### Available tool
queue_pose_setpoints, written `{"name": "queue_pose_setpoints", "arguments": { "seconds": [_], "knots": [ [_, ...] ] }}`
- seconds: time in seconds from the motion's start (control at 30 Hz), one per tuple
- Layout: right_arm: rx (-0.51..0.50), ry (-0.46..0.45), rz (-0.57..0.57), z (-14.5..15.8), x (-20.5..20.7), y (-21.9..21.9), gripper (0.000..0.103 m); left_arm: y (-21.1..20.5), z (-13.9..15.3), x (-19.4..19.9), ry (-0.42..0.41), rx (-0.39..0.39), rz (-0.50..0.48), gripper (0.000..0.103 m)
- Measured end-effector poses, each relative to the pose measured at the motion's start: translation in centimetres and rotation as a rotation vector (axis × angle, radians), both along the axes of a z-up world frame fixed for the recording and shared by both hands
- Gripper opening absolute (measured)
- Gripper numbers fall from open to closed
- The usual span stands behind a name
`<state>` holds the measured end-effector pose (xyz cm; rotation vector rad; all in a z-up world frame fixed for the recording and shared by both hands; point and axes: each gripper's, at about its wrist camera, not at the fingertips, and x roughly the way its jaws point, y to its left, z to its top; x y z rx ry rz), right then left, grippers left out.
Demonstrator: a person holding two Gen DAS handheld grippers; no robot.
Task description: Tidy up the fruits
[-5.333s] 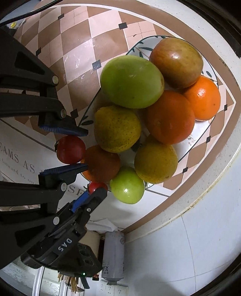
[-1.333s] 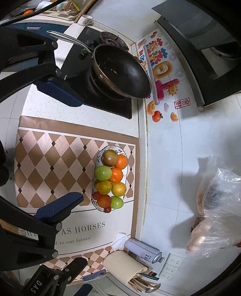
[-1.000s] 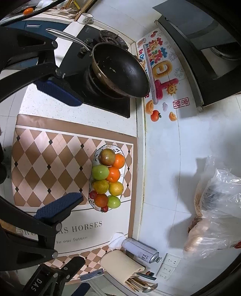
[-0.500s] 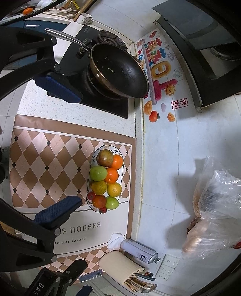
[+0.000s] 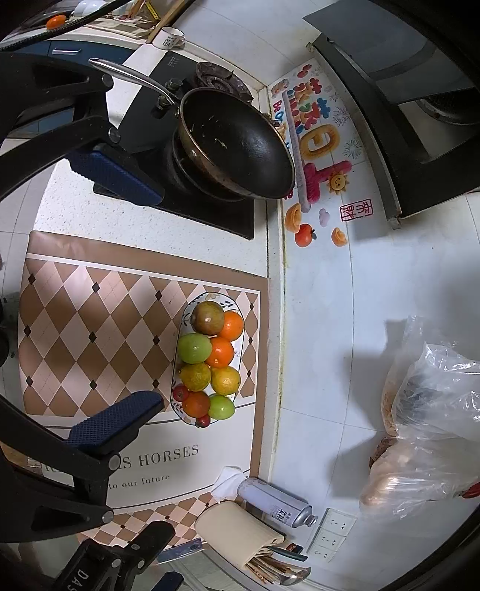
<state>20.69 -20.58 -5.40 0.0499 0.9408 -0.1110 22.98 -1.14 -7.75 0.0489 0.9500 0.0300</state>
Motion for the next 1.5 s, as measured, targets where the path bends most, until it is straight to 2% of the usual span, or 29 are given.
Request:
{"name": "queue_pose_setpoints", "arguments": {
  "seconds": [0.57, 0.9, 1.5],
  "knots": [
    [0.005, 0.005, 0.002, 0.3, -0.8, 0.3, 0.103, -0.6, 0.6, -0.4, -0.004, -0.001, -0.009, 0.103],
    [0.015, 0.031, 0.001, -0.8, -1.6, 0.1, 0.103, -0.8, -0.3, -1.2, 0.026, 0.001, -0.018, 0.103],
    [0.014, 0.03, -0.001, -0.6, -1.9, -0.3, 0.103, -1.0, 0.0, -1.2, 0.012, 0.0, -0.015, 0.103]
  ]
}}
